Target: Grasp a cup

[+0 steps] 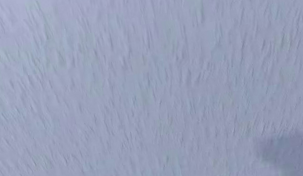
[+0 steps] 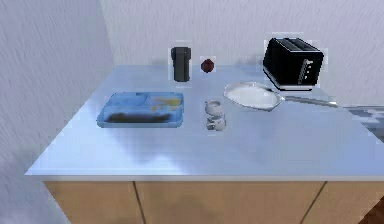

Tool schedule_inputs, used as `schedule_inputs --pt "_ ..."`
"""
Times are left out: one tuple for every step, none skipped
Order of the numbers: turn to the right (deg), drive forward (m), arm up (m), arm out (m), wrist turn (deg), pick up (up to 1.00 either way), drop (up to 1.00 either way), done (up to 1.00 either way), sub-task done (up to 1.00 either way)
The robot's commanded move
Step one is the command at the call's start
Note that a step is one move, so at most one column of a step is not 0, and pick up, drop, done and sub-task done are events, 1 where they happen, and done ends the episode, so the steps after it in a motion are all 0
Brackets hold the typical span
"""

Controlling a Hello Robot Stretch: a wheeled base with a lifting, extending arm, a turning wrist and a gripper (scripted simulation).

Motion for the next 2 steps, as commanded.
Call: schedule_inputs --pt "0.0 0.0 0.38 0.0 0.0 0.0 0.0 0.0 0.0" --pt "0.0 0.0 0.0 0.46 0.0 0.0 0.0 0.0 0.0"
